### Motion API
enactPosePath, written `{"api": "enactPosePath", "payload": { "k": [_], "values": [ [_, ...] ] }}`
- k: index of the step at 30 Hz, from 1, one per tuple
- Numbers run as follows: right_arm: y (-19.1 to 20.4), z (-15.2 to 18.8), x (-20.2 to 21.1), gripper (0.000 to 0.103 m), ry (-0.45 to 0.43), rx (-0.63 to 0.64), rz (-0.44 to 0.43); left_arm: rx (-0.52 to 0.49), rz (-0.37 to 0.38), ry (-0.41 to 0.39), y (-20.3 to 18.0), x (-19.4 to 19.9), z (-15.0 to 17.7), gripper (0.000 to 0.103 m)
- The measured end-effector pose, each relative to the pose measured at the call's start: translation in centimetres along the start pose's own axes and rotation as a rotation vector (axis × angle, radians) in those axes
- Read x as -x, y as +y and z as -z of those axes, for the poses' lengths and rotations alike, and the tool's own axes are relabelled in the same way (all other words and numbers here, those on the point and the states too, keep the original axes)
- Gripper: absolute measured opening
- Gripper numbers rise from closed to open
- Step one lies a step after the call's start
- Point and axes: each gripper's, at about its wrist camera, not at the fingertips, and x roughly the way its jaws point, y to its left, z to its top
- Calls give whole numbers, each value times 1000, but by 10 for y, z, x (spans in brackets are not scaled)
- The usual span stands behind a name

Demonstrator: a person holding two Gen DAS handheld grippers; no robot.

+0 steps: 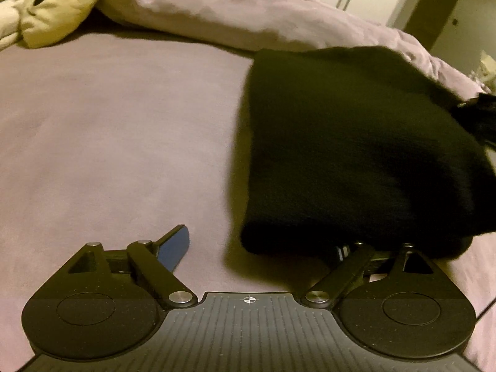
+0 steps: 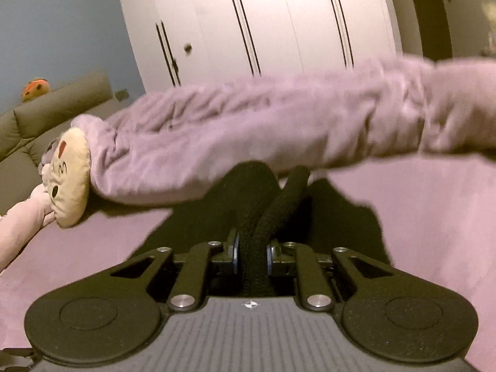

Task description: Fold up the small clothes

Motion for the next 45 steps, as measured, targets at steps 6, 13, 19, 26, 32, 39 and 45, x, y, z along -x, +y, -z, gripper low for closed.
{"api": "enactPosePath", "payload": {
  "k": [6,13,19,26,32,39,45],
  "values": [
    [-11,5,8,14,-46,137,119,37,-5,11,3,0,-3,92],
    [-42,37,-8,43,77,15,209,0,-48,17,-7,-5,-4,92],
    [-69,84,57,52,47,-366,77,3,-52,13,-7,-4,-2,92],
    [-90,133,85,52,-6,-717,-86,4,-51,30,-8,3,1,92],
    [-93,136,90,56,-11,-784,-69,26,-43,44,-7,9,3,92],
    [-85,137,81,57,-24,-865,-206,3,-60,43,-12,9,7,93],
    [-72,112,58,71,-64,-834,-231,3,-51,44,-9,8,6,93]
  ]
}}
